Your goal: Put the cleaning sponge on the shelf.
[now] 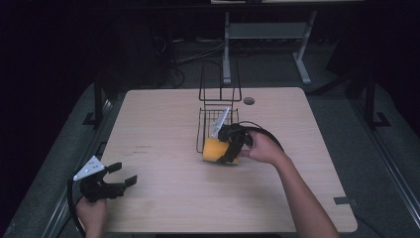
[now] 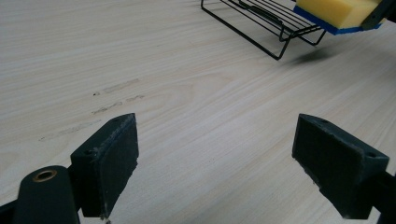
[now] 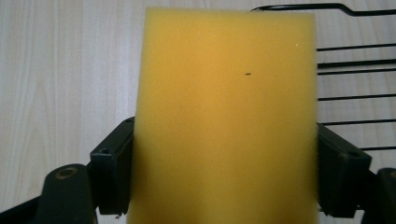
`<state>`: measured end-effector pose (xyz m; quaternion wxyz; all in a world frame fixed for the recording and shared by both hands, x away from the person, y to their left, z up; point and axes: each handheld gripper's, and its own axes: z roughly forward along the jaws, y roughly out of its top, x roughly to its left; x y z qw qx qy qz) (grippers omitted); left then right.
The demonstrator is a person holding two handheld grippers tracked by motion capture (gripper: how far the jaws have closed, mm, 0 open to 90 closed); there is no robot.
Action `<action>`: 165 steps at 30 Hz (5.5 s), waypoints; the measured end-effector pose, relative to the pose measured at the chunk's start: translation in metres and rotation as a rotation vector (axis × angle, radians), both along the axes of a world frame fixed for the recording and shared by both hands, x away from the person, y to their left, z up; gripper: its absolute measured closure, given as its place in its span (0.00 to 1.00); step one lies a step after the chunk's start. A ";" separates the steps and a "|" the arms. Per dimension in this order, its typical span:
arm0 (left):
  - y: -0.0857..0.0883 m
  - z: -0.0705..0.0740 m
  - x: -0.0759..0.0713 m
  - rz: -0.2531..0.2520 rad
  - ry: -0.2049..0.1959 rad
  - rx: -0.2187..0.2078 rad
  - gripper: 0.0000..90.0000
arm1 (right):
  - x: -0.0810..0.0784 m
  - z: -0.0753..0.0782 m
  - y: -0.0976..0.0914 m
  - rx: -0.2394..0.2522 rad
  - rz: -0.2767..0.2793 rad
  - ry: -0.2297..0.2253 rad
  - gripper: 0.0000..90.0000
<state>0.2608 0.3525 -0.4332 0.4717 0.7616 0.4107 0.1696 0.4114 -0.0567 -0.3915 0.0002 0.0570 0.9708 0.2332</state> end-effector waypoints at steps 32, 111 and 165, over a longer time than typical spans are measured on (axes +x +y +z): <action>0.001 -0.001 0.001 -0.001 0.008 -0.004 0.16 | 0.043 -0.007 0.002 -0.002 -0.038 0.023 0.24; -0.002 -0.004 0.004 -0.014 0.016 -0.006 0.16 | 0.064 -0.015 0.009 0.025 -0.064 -0.002 0.19; -0.004 -0.003 0.003 -0.021 0.014 -0.002 0.16 | 0.042 0.000 0.001 0.088 -0.058 -0.104 0.19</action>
